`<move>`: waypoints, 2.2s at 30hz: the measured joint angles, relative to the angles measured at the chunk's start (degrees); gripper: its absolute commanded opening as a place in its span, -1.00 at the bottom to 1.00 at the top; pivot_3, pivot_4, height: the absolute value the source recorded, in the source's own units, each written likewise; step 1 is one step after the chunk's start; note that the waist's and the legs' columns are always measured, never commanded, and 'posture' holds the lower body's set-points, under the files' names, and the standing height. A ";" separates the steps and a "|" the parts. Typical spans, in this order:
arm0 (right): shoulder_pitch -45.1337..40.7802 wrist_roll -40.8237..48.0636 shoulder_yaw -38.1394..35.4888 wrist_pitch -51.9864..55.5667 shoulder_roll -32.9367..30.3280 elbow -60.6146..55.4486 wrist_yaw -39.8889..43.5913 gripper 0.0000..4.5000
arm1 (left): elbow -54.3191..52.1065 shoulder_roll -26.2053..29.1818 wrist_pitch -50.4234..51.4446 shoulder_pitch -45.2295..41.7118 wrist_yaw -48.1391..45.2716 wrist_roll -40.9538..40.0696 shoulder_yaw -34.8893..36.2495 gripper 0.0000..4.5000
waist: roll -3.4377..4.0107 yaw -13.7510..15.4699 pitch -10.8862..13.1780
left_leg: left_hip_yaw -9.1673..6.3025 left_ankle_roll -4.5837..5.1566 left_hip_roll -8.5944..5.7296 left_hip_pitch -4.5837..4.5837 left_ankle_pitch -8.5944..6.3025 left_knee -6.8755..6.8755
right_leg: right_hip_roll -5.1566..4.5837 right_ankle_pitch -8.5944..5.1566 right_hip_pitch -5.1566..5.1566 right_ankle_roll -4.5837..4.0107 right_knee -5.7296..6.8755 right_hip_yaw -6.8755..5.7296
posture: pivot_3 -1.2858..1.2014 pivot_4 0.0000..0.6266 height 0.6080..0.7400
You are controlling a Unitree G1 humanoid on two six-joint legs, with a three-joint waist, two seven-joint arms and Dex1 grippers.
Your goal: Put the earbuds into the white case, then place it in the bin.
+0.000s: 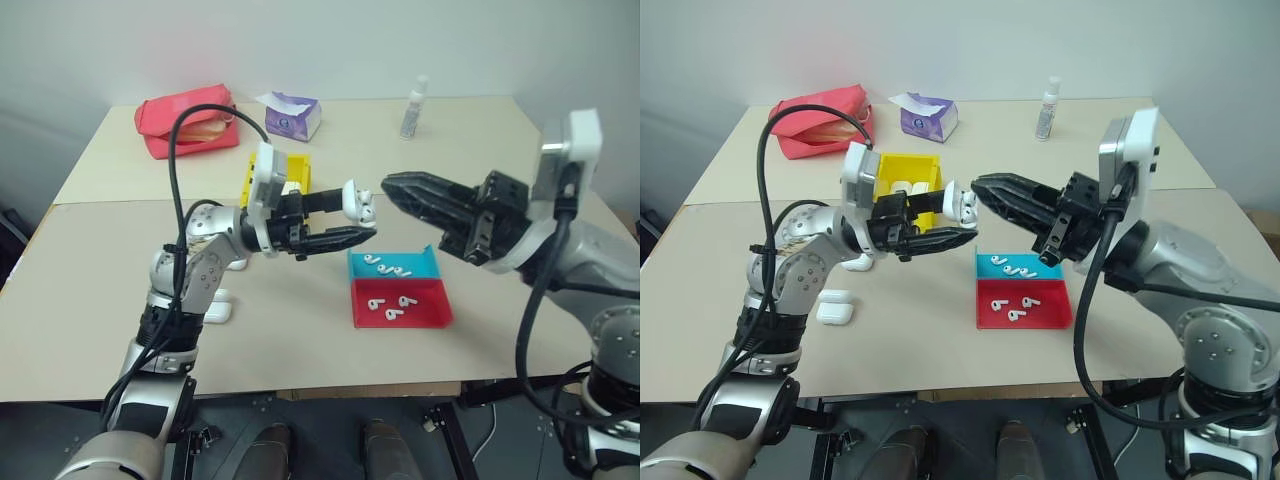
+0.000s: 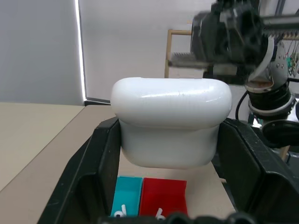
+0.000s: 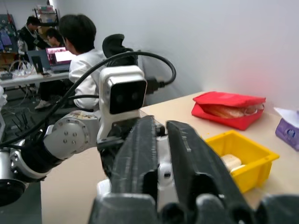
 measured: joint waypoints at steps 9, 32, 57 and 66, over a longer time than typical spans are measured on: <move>-19.42 -8.95 14.98 6.06 -7.44 6.22 6.69 -0.98 | 4.63 -2.96 -8.79 0.14 -2.30 7.72 -5.51 0.23 | 0.00 -0.12 0.00 | 0.07 0.03 0.00 -0.03 -0.01 0.00 | 0.00 0.00 -0.05 0.00 -0.03 0.02 | 0.03 -0.52 1.00; -19.23 -25.96 20.47 9.20 -14.55 9.21 21.56 -0.98 | 2.66 -2.08 -9.14 2.34 3.96 8.53 -0.88 0.23 | 0.00 1.22 0.00 | 0.06 0.06 -0.04 -0.18 -0.04 0.07 | -0.07 0.01 -0.12 0.01 -0.01 -0.01 | 0.03 -0.52 1.00; -6.56 -25.76 12.89 18.58 -5.87 -1.46 0.51 -0.99 | 39.65 -12.92 -11.43 -13.48 58.42 34.39 4.27 0.39 | -0.06 1.81 0.01 | 0.05 -0.24 -0.24 -0.41 0.14 0.12 | -0.18 0.08 -0.20 0.14 0.03 -0.09 | 0.03 -0.52 1.00; -5.27 -23.92 11.08 20.49 -4.69 -3.97 -0.45 -1.00 | 40.03 -12.85 -14.98 -13.93 54.55 33.60 4.49 0.99 | -0.06 1.56 0.01 | 0.05 -0.25 -0.22 -0.41 0.15 0.11 | -0.18 0.08 -0.21 0.15 0.04 -0.09 | 0.03 -0.52 1.00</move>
